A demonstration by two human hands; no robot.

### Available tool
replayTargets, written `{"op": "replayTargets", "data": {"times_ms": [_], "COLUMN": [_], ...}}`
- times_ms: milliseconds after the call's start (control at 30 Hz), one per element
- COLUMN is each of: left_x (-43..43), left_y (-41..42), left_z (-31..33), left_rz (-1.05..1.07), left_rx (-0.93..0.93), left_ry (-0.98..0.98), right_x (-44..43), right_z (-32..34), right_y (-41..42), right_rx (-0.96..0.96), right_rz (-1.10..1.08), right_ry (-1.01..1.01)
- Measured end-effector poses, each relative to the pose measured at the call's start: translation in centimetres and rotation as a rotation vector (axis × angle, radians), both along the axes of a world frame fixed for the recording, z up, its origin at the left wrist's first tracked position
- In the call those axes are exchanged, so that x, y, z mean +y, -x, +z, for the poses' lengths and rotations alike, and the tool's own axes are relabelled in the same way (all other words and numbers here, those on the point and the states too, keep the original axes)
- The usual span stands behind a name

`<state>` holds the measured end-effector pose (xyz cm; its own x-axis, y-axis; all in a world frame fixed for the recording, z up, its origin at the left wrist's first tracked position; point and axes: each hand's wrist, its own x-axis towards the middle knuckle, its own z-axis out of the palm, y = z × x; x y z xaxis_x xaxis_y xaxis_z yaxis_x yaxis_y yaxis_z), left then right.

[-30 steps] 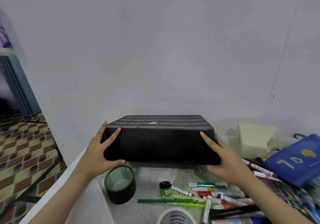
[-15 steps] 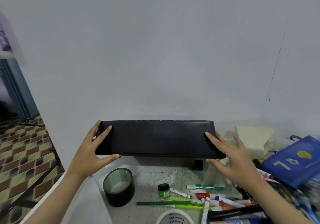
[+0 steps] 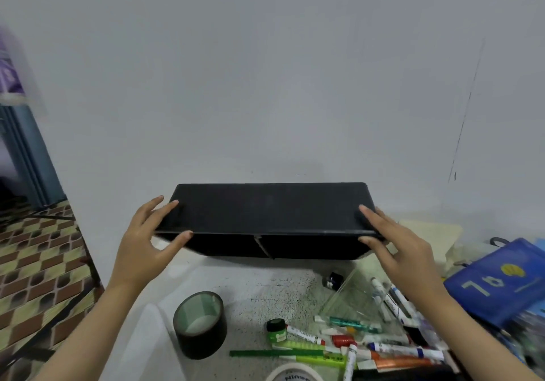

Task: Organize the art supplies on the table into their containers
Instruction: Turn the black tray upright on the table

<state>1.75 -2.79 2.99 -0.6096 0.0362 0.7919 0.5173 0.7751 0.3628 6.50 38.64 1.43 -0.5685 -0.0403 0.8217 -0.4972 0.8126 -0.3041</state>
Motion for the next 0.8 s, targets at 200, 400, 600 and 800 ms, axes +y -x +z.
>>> {"op": "replayTargets", "data": {"times_ms": [200, 400, 600, 800], "left_x": [-0.7, -1.3, -1.0, -0.2], "left_y": [0.7, 1.8, 3.6, 5.3], "left_z": [0.5, -0.2, -1.3, -1.2], "left_rz": [-0.040, -0.016, -0.012, 0.044], "left_rx": [-0.034, -0.043, -0.181, -0.197], "left_ry": [-0.147, -0.029, -0.016, -0.026], "right_x": [0.2, 0.1, 0.1, 0.1], "right_z": [3.3, 4.8, 3.5, 2.6], "right_y": [1.3, 3.6, 5.4, 6.6], "right_rx": [0.040, -0.016, -0.035, -0.142], "right_rz": [-0.009, 0.007, 0.006, -0.015], "right_ry": [0.079, 0.182, 0.072, 0.099]}}
